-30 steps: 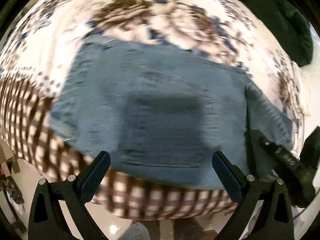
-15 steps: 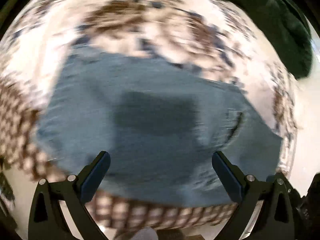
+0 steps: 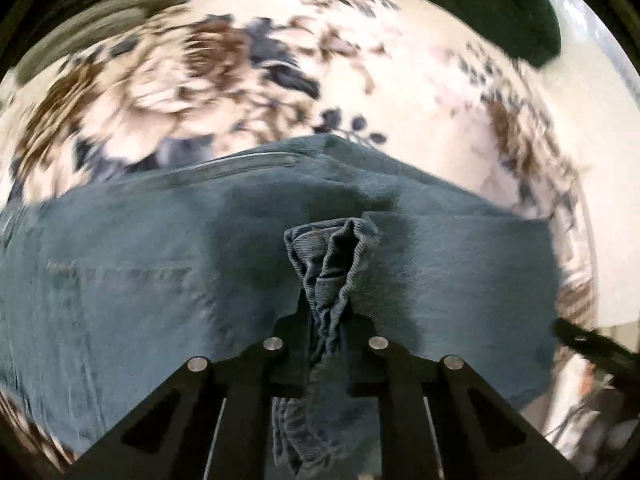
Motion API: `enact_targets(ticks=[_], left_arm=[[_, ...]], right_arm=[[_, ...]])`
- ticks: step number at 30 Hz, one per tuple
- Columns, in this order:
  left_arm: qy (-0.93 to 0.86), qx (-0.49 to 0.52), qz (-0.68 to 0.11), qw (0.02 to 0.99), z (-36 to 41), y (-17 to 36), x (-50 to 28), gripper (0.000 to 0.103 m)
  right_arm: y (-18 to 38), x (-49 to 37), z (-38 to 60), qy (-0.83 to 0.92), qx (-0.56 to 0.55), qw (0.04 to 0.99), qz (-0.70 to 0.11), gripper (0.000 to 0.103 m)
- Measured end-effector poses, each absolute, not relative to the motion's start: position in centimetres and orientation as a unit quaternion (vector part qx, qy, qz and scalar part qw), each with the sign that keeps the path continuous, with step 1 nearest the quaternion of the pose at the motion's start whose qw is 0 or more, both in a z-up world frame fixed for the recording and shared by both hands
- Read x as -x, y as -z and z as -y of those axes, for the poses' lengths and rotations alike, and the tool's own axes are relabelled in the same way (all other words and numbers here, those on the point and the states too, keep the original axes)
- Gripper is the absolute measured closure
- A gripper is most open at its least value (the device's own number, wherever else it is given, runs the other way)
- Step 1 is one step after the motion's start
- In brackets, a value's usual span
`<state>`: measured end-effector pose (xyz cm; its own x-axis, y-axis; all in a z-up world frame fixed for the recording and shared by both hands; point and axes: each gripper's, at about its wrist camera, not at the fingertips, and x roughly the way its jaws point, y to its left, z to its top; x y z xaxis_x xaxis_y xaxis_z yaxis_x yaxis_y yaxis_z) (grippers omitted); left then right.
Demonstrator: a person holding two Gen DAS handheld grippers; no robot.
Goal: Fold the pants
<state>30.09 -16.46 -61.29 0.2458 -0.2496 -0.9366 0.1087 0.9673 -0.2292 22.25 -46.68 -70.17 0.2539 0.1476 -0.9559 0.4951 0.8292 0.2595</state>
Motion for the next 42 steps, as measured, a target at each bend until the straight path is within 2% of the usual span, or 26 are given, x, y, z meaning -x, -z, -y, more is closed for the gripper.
enact_targets(ticks=[4, 7, 10, 14, 17, 18, 19, 24, 26, 28, 29, 30, 31, 37, 40, 42], left_arm=[[0.106, 0.096, -0.608, 0.781, 14.4, 60.1, -28.7, 0.095], [0.093, 0.092, -0.619, 0.774, 14.3, 61.5, -29.1, 0.094], [0.083, 0.096, -0.644, 0.754, 13.6, 64.5, -30.4, 0.085], [0.096, 0.117, -0.642, 0.752, 12.8, 65.0, -30.3, 0.083], [0.098, 0.128, -0.643, 0.748, 12.2, 64.9, -29.4, 0.081], [0.096, 0.136, -0.647, 0.744, 11.7, 64.8, -29.2, 0.081], [0.093, 0.145, -0.651, 0.739, 11.1, 64.5, -28.9, 0.081], [0.054, 0.138, -0.639, 0.755, 10.4, 61.6, -26.9, 0.059], [0.042, 0.148, -0.629, 0.762, 10.1, 60.8, -25.8, 0.056], [0.029, 0.162, -0.627, 0.761, 9.0, 60.6, -24.7, 0.043], [0.025, 0.177, -0.626, 0.759, 8.1, 60.6, -24.1, 0.027], [0.02, 0.193, -0.625, 0.756, 7.1, 60.5, -23.3, 0.02], [0.012, 0.211, -0.622, 0.754, 6.0, 60.4, -22.5, 0.018], [-0.099, 0.342, -0.541, 0.762, -3.3, 58.4, -16.7, 0.018], [-0.132, 0.427, -0.51, 0.735, -7.8, 60.2, -15.6, 0.022], [-0.114, 0.494, -0.489, 0.71, -9.2, 61.9, -15.3, 0.054]], right_arm=[[70.3, -22.9, 45.4, 0.103, -0.239, 0.751, -0.607, 0.033], [70.5, -23.7, 44.3, 0.096, -0.225, 0.749, -0.616, 0.033], [70.1, -24.2, 43.0, 0.077, -0.201, 0.753, -0.621, 0.033], [72.2, -23.9, 40.6, 0.077, -0.098, 0.725, -0.677, 0.034], [73.7, -21.6, 41.0, 0.067, -0.079, 0.714, -0.692, 0.033], [73.7, -20.9, 41.3, 0.063, -0.08, 0.715, -0.692, 0.031], [73.8, -20.6, 41.7, 0.063, -0.083, 0.71, -0.696, 0.025], [72.4, -20.8, 42.6, 0.078, -0.101, 0.7, -0.703, 0.024], [70.9, -21.5, 42.4, 0.079, -0.108, 0.711, -0.69, 0.025], [69.6, -22.3, 42.1, 0.079, -0.128, 0.722, -0.676, 0.025], [68.9, -22.7, 42.0, 0.081, -0.136, 0.728, -0.667, 0.024], [68.3, -23.1, 41.9, 0.081, -0.144, 0.735, -0.657, 0.024], [67.9, -23.4, 41.7, 0.081, -0.15, 0.74, -0.65, 0.024], [68.6, -25.5, 38.2, 0.059, -0.163, 0.73, -0.661, 0.024], [69.3, -25.6, 35.9, 0.054, -0.14, 0.727, -0.67, 0.024], [69.6, -25.9, 34.7, 0.054, -0.125, 0.725, -0.675, 0.024]])
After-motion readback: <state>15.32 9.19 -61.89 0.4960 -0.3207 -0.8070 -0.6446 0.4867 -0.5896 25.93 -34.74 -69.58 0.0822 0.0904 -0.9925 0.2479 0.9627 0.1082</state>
